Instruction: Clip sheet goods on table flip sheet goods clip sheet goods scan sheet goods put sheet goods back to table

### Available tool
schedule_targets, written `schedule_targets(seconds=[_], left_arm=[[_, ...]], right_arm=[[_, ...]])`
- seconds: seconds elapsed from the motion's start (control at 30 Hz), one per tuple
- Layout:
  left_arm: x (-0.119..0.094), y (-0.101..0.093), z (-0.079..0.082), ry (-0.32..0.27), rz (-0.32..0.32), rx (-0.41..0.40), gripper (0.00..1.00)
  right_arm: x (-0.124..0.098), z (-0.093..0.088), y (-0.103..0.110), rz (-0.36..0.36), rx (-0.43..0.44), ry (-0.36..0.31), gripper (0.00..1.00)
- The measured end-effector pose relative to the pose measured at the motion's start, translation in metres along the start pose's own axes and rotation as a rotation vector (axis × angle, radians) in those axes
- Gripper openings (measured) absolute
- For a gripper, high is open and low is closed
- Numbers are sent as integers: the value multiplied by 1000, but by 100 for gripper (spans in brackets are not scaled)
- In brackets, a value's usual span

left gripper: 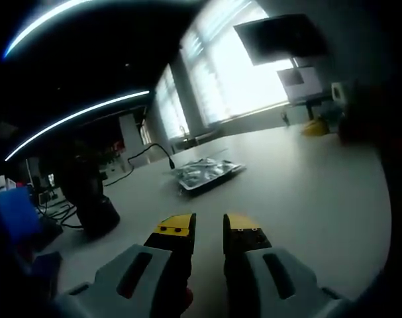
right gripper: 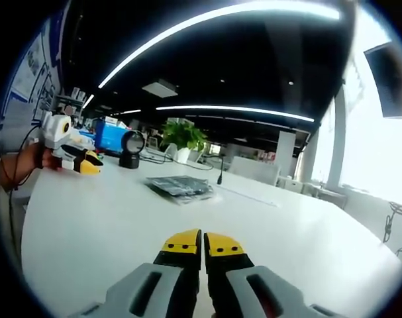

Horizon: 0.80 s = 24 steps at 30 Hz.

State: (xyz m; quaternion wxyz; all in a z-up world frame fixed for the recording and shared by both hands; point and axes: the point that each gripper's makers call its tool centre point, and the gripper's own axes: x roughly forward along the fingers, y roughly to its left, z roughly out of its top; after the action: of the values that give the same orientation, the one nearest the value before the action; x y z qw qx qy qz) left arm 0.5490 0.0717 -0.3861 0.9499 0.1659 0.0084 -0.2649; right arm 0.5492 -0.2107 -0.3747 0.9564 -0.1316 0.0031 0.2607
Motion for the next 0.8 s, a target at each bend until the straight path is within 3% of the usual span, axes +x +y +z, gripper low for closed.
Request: schedule_targets(seconds=[0.8], left_arm=[[1,1,0,-5,-4,-2,9]], right_arm=[[0,0,1,0,1,0,0]])
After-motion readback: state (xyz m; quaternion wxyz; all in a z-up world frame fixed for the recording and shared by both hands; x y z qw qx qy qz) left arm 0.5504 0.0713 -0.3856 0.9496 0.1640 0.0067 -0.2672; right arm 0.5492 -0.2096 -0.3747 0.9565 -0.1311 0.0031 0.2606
